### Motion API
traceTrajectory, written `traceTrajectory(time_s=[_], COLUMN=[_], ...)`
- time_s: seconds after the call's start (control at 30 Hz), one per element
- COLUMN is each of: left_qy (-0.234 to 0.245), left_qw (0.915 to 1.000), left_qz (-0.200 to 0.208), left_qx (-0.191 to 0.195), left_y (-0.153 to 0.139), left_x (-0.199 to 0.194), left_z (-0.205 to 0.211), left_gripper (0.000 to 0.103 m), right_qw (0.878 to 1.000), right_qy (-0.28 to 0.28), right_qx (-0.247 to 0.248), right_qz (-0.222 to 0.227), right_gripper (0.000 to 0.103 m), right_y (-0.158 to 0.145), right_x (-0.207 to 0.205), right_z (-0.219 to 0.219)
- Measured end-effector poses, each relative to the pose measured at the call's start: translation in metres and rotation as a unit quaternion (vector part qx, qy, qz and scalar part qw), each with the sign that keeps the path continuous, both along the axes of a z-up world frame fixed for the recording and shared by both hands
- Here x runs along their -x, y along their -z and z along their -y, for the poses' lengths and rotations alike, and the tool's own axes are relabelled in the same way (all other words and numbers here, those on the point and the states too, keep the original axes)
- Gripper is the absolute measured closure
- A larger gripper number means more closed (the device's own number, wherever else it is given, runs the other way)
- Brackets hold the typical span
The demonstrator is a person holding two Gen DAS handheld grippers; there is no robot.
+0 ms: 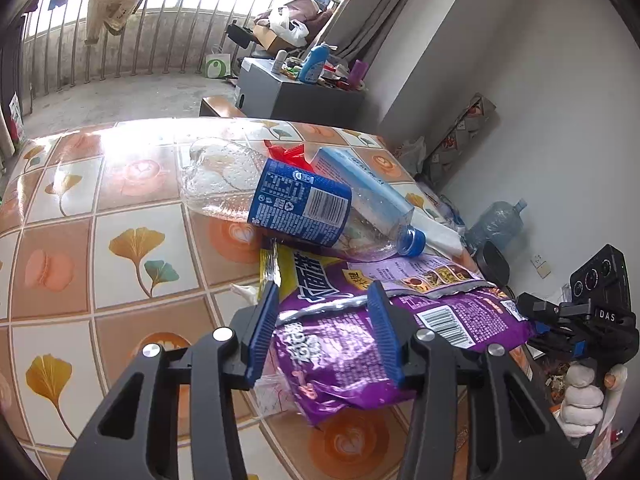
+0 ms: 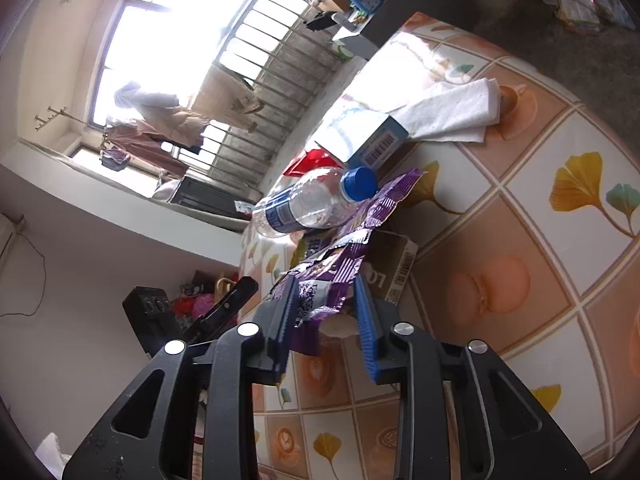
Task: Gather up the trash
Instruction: 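Grasp the purple snack bag with the left tool while the right tool grasps the orange-yellow snack bag, then lift the purple bag with the left tool while the right tool lifts the orange-yellow bag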
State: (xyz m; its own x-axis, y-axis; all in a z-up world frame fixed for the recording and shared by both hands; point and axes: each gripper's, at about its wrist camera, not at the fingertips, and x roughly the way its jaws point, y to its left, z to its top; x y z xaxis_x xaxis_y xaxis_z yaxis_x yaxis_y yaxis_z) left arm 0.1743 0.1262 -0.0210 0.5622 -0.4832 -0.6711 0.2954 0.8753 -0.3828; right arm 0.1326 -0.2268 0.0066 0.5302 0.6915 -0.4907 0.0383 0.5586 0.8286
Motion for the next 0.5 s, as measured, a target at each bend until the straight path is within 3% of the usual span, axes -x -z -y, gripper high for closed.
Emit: traceTrajectory(time_s=[0.13,0.3,0.5], left_qy=[0.001,-0.004,-0.007], left_qw=[1.0,0.9997,0.9981], left_qz=[0.001,0.018,0.046], left_qx=[0.007,0.017,0.04], left_y=[-0.002,-0.017,-0.045], left_x=[0.001,0.006,0.015], left_z=[-0.004,-0.014,-0.02], left_gripper=[0.064,0.064,0.064], right_qw=[0.996,0.985,0.97], right_qy=[-0.025,-0.047,-0.053], right_qx=[-0.075,-0.143,-0.18], right_qz=[0.029,0.089,0.156], right_gripper=[0.101,0.103,0.103], right_y=[-0.012,-0.039,-0.073], right_x=[0.005,0.014,0.033], right_z=[-0.003,-0.001,0.011])
